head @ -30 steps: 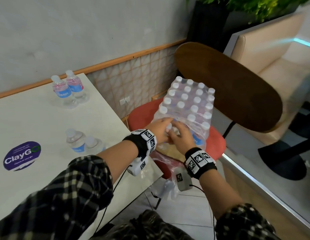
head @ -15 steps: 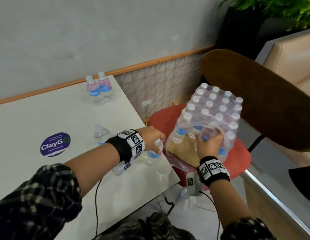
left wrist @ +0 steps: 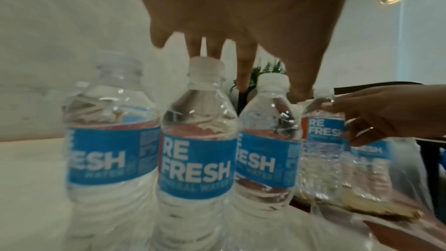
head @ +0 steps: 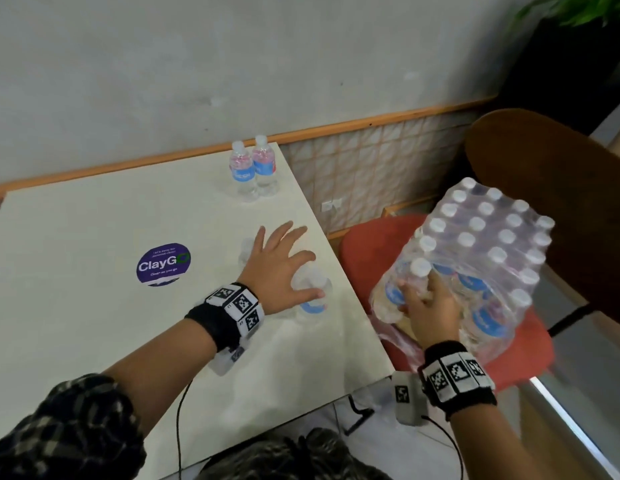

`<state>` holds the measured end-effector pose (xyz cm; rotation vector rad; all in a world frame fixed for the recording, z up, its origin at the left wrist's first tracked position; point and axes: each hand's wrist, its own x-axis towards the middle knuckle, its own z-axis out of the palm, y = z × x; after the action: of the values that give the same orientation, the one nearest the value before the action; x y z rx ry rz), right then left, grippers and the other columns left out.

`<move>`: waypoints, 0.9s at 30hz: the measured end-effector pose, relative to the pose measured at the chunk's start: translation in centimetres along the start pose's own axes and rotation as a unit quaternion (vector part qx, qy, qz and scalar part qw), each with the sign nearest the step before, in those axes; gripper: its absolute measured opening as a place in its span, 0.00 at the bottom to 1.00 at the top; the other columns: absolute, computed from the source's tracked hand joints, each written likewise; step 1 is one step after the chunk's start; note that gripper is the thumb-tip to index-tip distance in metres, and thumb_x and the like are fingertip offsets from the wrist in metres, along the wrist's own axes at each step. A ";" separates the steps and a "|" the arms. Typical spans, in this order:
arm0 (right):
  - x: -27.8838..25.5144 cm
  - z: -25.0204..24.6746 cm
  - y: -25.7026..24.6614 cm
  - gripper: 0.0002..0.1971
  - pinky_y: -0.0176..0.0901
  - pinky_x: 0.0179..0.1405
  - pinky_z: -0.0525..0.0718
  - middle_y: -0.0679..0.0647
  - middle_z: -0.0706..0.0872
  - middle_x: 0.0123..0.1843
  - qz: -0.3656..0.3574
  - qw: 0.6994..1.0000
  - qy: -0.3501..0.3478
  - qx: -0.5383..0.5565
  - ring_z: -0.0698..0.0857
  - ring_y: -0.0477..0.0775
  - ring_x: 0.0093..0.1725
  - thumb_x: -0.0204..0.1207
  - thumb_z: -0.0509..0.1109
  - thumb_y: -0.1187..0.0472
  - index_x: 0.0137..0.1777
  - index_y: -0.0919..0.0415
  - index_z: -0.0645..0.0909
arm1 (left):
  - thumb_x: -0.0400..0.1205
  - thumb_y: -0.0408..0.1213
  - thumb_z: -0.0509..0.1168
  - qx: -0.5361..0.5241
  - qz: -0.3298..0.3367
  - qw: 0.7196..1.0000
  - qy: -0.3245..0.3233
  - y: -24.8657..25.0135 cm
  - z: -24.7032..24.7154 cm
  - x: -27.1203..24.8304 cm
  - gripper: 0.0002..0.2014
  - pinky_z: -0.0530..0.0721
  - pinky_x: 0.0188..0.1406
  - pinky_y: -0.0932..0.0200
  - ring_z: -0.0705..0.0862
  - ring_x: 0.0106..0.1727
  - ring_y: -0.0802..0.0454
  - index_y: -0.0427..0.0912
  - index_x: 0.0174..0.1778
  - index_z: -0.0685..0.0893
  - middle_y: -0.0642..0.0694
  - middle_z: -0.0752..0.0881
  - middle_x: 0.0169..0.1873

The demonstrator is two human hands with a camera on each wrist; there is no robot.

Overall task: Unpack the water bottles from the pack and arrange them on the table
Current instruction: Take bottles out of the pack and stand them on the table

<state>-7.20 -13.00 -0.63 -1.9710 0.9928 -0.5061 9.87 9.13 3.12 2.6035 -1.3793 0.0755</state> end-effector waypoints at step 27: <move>-3.3 13.0 -9.9 0.19 0.65 0.56 0.85 0.39 0.74 0.59 0.221 0.852 -0.395 0.262 0.75 0.57 0.62 0.77 0.67 0.44 0.58 0.23 0.60 | 0.82 0.29 0.57 -0.385 -0.201 0.899 -0.062 -5.7 0.2 -0.1 0.31 0.54 0.75 0.62 0.53 0.83 0.54 0.58 0.80 0.60 0.50 0.54 0.83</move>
<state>3.79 -0.56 0.39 -1.1983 0.6334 0.2791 14.54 12.31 2.08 2.1430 -0.6522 -0.5817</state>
